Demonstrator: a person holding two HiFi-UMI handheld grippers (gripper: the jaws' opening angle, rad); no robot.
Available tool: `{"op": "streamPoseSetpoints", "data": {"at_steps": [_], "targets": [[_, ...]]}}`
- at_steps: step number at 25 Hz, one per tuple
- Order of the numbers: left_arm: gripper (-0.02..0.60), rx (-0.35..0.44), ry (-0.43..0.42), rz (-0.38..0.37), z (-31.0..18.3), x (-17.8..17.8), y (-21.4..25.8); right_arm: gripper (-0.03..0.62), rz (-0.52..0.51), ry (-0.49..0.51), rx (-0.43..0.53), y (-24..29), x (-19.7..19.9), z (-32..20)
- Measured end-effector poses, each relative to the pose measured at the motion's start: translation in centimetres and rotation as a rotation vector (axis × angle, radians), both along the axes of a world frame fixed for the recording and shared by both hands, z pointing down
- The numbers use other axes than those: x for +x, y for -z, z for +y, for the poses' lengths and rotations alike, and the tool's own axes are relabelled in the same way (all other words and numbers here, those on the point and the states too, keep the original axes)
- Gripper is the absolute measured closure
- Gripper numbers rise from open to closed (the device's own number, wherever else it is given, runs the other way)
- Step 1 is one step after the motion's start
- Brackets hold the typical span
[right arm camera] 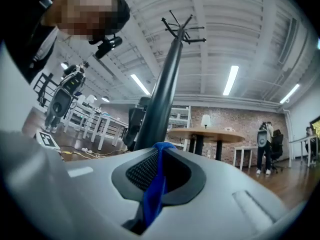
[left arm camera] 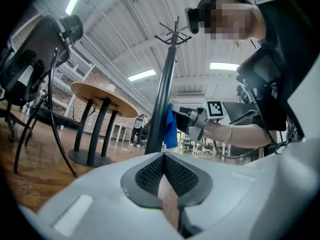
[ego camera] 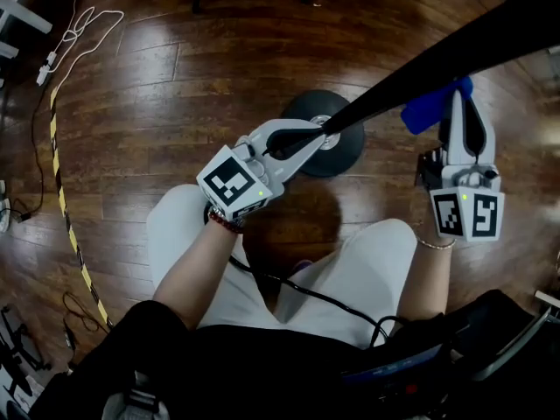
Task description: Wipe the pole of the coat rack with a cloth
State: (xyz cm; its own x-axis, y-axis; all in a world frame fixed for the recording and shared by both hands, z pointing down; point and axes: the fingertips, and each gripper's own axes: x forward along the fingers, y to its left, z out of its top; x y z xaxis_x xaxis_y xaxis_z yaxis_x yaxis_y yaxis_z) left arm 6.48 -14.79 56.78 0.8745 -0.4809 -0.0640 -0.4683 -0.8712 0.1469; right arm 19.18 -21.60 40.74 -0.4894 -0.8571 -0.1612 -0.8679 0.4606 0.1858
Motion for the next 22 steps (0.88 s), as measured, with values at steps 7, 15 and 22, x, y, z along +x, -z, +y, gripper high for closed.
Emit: {"op": "streamPoseSetpoints", "data": {"at_steps": [7,15,22], "targets": [[0.588,-0.033,0.017,0.027,-1.2,-1.8,0.3,0.574,0.058,0.052,0.099,12.5,-0.7,-0.7],[0.588,-0.075,-0.110,0.115,6.1,0.1,5.8,0.574,0.084,0.095,0.304,25.7,-1.5,0.0],[0.588,0.013,-0.062,0.007,4.2,-1.3,7.9,0.574,0.175,0.094,0.513,34.6,-2.4,3.7]]}}
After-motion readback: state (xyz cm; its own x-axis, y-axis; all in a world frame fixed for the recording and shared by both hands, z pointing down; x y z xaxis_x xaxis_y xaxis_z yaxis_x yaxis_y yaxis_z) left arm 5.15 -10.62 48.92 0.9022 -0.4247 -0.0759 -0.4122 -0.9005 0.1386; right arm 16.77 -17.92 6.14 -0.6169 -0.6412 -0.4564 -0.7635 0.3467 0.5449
